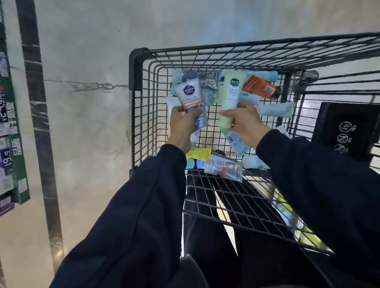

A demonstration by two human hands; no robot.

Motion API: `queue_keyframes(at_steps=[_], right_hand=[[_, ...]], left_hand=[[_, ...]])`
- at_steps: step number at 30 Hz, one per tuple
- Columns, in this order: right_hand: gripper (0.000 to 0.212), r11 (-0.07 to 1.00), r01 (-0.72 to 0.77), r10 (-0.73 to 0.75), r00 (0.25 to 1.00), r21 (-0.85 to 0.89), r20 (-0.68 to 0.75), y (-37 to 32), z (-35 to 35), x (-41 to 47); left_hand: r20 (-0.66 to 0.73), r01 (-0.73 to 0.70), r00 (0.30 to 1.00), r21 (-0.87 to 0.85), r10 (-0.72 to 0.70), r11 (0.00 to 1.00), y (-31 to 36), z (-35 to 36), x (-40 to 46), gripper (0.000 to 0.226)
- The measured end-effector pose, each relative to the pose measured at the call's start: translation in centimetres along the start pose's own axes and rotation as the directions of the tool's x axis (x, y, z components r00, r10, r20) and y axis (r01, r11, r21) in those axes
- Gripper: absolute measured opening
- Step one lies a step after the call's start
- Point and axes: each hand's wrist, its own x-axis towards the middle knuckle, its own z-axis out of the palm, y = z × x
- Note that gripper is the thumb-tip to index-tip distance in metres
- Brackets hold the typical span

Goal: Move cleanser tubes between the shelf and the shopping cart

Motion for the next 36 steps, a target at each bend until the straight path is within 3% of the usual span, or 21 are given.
queue_keyframes(at_steps=[5,9,15,18,23,28,36], right_hand=[[0.054,0.994,0.106,-0.109,0.987,0.032,0.116,-1.7,-1.7,-8.0],[0.057,0.977,0.203,-0.211,0.96,0.062,0.185,-3.0,-3.0,-15.4],[0.067,0.93,0.342,-0.364,0.908,0.137,0.208,-4.0,-5.8,-26.1],[0.058,0.901,0.399,-0.428,0.881,0.171,0.201,-3.8,-7.2,-31.1],[0.052,0.814,0.483,-0.529,0.846,0.321,0.067,-1.0,-8.6,-37.4],[0.051,0.648,0.582,-0.571,0.798,0.492,-0.192,4.7,-8.5,-42.4],[0.044,0.365,0.726,-0.467,0.684,0.583,-0.56,16.4,-10.3,-50.1]], left_hand=[[0.095,-0.088,0.992,0.057,0.082,0.994,2.1,-0.4,-7.7,0.05],[0.216,-0.186,0.959,0.001,0.181,0.983,4.5,-0.7,-15.1,0.04],[0.367,-0.359,0.869,0.009,0.331,0.933,7.1,-1.1,-25.0,0.049],[0.443,-0.43,0.817,0.044,0.368,0.902,7.4,-1.4,-28.8,0.053],[0.578,-0.525,0.725,0.111,0.375,0.844,6.4,-1.8,-33.0,0.059],[0.725,-0.647,0.59,0.16,0.356,0.746,4.0,-2.2,-36.8,0.047],[0.911,-0.791,0.368,0.202,0.185,0.577,-1.9,-1.3,-43.1,0.046]])
